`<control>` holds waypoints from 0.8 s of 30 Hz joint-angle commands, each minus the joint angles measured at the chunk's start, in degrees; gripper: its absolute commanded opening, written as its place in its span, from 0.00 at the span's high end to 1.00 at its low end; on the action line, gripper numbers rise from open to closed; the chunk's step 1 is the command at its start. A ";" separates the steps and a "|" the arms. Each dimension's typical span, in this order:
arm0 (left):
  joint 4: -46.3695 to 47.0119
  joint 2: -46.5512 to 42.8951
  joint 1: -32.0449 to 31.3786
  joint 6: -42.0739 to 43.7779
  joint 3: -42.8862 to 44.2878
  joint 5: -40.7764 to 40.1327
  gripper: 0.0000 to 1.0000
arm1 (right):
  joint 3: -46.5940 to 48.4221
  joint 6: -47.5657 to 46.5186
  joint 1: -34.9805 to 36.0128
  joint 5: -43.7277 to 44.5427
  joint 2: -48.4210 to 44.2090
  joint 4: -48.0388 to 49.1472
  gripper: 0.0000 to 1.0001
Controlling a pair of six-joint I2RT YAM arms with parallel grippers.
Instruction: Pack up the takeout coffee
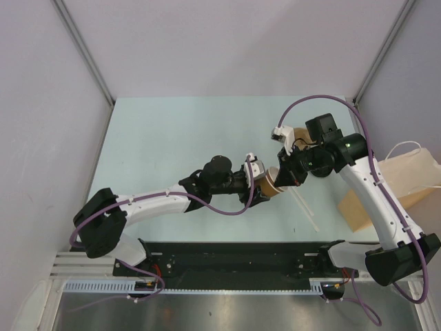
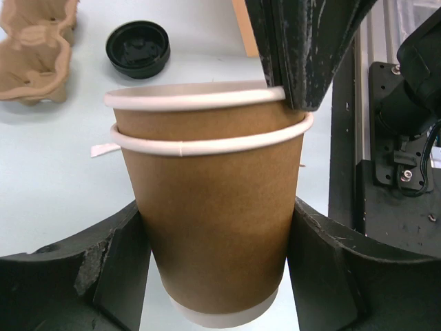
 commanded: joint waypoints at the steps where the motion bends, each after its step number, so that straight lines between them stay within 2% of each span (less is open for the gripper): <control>1: -6.49 -2.04 0.03 1.14 -4.11 0.16 0.37 | 5.68 -0.85 -2.66 1.62 -1.00 0.99 1.00; 14: -10.97 -2.31 1.43 3.25 -3.67 0.25 0.38 | 8.85 -2.44 -3.72 3.03 -0.91 -0.42 1.00; 24: -13.44 -2.48 2.05 4.31 -3.58 -0.20 0.34 | 10.69 -2.00 -4.69 2.07 -0.73 -0.68 1.00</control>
